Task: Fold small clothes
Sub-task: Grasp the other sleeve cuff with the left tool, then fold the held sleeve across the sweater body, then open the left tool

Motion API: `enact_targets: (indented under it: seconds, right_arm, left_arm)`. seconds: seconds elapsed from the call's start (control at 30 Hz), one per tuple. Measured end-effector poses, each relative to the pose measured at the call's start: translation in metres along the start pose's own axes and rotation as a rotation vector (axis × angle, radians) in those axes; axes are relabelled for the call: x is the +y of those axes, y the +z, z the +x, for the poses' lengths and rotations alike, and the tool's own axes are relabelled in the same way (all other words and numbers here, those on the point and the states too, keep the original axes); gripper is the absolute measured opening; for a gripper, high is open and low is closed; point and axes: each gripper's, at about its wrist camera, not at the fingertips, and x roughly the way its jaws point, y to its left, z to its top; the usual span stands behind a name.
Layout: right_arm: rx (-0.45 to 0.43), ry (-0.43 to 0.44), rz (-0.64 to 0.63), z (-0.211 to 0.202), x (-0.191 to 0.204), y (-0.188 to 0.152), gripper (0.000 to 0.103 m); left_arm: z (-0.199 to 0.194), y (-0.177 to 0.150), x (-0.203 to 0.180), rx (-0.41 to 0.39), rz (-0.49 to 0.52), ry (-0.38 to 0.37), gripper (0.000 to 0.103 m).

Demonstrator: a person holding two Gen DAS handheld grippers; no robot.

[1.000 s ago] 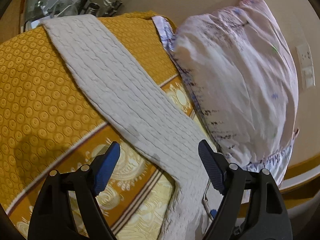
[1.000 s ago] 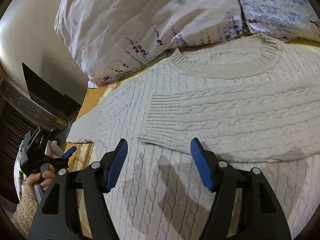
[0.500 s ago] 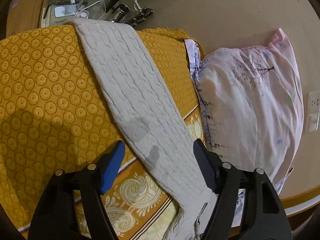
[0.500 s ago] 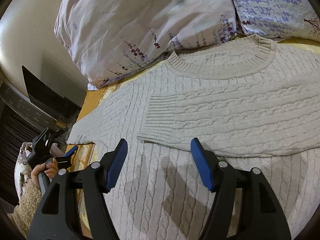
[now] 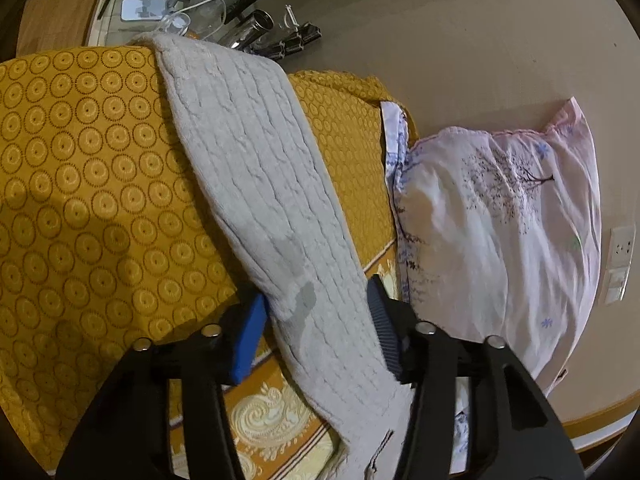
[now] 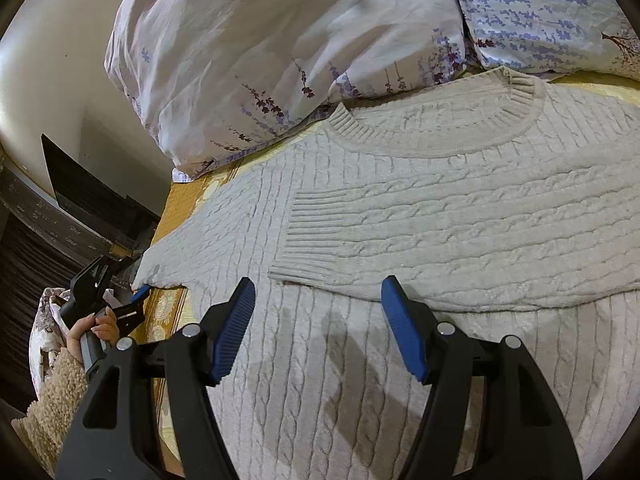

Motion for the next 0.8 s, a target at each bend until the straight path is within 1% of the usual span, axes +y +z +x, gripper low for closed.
enact_targets:
  seconds: [0.07, 0.1, 0.2, 0.23, 0.3, 0.37, 0.5, 0.7, 0.8]
  right_arm:
    - [-0.003, -0.004, 0.002, -0.002, -0.002, -0.001, 0.065]
    - [-0.005, -0.007, 0.004, -0.003, -0.003, -0.001, 0.065]
    - [-0.012, -0.014, 0.011, -0.007, -0.008, -0.002, 0.065]
    - [-0.016, -0.018, 0.014, -0.009, -0.010, -0.003, 0.065]
    - [-0.022, -0.022, 0.021, -0.012, -0.014, -0.003, 0.065]
    - [-0.028, -0.025, 0.028, -0.016, -0.017, -0.004, 0.065]
    - [-0.038, -0.027, 0.041, -0.020, -0.023, -0.005, 0.065]
    - [-0.050, -0.028, 0.057, -0.028, -0.030, -0.007, 0.065]
    - [-0.057, -0.031, 0.066, -0.033, -0.035, -0.008, 0.065]
  left_arm:
    - [0.003, 0.003, 0.002, -0.004, -0.014, 0.002, 0.033]
    - [0.003, 0.004, 0.004, -0.005, -0.020, 0.000, 0.030]
    - [0.004, 0.006, 0.006, -0.009, -0.031, -0.001, 0.018]
    - [0.003, 0.006, 0.003, -0.013, -0.016, -0.003, 0.011]
    - [0.001, 0.005, -0.004, -0.014, 0.015, -0.017, 0.011]
    - [0.000, 0.002, -0.017, -0.007, 0.051, -0.048, 0.009]
    - [-0.003, -0.009, -0.046, 0.001, 0.137, -0.104, 0.009]
    - [-0.003, -0.037, -0.096, 0.044, 0.287, -0.212, 0.008]
    - [-0.003, -0.061, -0.124, 0.077, 0.387, -0.266, 0.008]
